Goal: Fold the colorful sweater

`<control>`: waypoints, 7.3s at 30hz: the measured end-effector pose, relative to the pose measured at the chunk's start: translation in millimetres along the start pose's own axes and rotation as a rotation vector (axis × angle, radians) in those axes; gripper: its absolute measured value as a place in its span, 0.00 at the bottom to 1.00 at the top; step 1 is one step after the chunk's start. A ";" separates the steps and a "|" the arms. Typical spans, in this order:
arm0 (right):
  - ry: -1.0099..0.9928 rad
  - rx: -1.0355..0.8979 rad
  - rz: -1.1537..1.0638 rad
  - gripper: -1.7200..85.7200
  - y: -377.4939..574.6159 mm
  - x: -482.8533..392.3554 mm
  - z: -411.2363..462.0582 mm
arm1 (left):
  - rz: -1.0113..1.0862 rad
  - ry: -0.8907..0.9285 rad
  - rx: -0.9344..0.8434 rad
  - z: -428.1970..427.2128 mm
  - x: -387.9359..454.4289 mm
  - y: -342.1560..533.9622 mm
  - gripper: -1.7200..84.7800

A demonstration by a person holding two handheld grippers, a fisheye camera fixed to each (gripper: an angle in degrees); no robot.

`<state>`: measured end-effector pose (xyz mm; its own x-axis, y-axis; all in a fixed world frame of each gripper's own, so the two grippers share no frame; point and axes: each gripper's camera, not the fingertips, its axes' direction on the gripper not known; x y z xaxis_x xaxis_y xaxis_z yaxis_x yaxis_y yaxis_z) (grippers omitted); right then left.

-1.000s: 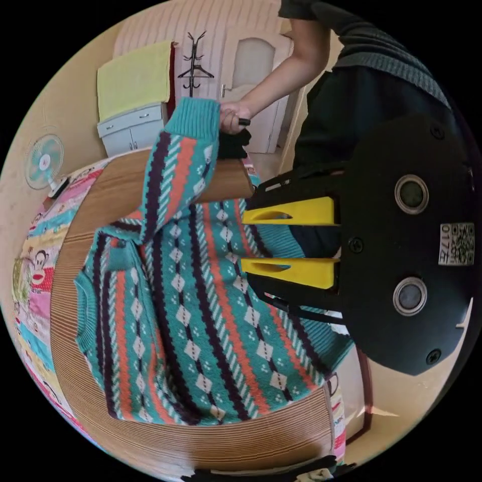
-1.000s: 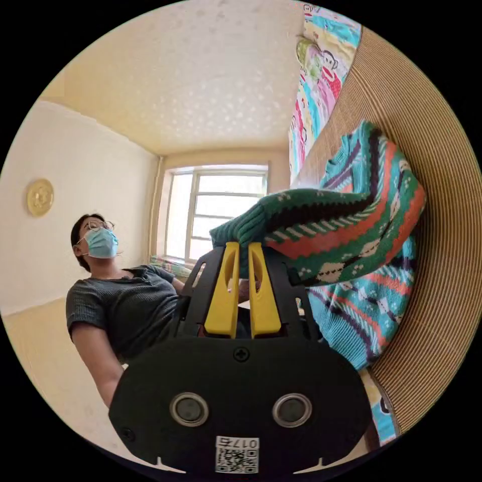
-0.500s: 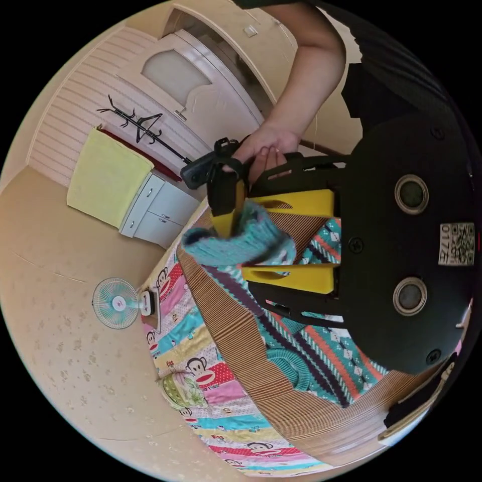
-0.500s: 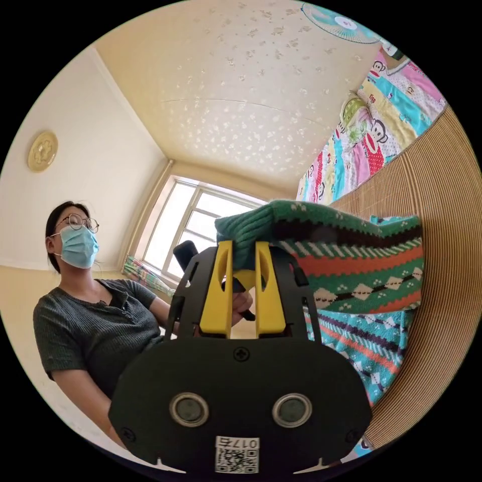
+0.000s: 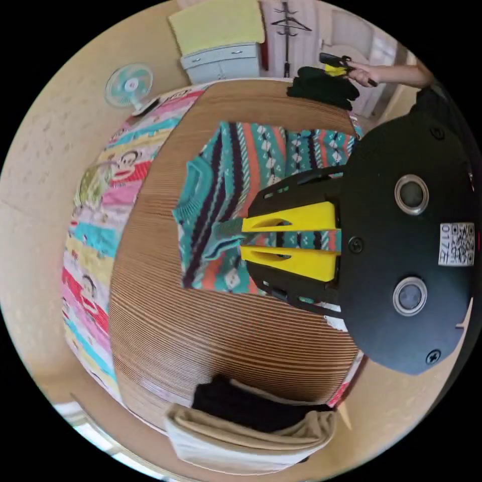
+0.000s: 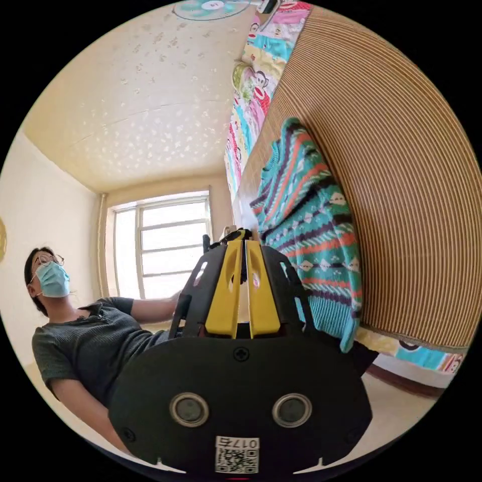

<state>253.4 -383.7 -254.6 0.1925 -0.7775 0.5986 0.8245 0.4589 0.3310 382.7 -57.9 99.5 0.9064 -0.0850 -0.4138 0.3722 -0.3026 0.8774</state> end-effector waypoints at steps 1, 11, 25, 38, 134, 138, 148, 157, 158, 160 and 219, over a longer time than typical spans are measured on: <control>0.028 -0.015 0.019 0.06 2.8 4.6 4.3 | -0.112 0.014 -0.037 8.7 -40.3 12.9 0.08; 0.518 -0.320 0.336 0.18 23.3 80.8 58.2 | 0.022 0.098 -0.383 26.8 -136.6 128.1 0.19; -0.212 -0.192 0.100 0.06 56.6 74.0 17.8 | 0.487 0.568 -0.712 -25.1 -161.5 101.5 0.06; -0.743 0.329 -0.285 0.04 207.5 -2.7 -43.0 | 0.481 1.380 -0.456 -209.9 -251.3 97.5 0.06; 0.117 -0.328 0.006 0.29 -14.6 137.0 52.5 | 0.354 0.818 -0.702 247.4 -27.6 79.8 0.26; 0.017 -0.345 0.009 0.25 -16.6 112.6 80.3 | 0.335 0.850 -0.691 251.5 -40.5 70.0 0.25; 0.018 -0.169 -0.204 0.21 42.0 -58.9 -49.0 | 0.690 0.932 -0.678 152.5 112.7 96.9 0.21; 0.595 -0.128 -0.195 0.22 6.8 -215.9 -243.5 | 0.859 1.010 -0.667 152.1 380.2 167.4 0.22; 0.708 -0.121 -0.088 0.23 -8.9 -207.4 -251.7 | 0.848 0.978 -0.674 160.7 393.9 171.2 0.22; 0.855 -0.107 0.118 0.23 -29.5 -184.8 -254.4 | 0.843 0.756 -0.762 204.9 440.1 190.3 0.21; -0.920 -0.074 0.178 0.02 -3.5 -131.5 405.8 | 0.086 0.198 0.067 -166.1 -170.3 20.8 0.12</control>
<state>9.3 -108.6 -38.5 -0.1517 -0.0387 0.9877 0.8612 0.4853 0.1513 269.2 107.9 228.5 0.9583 0.0725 -0.2763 0.2833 -0.3652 0.8868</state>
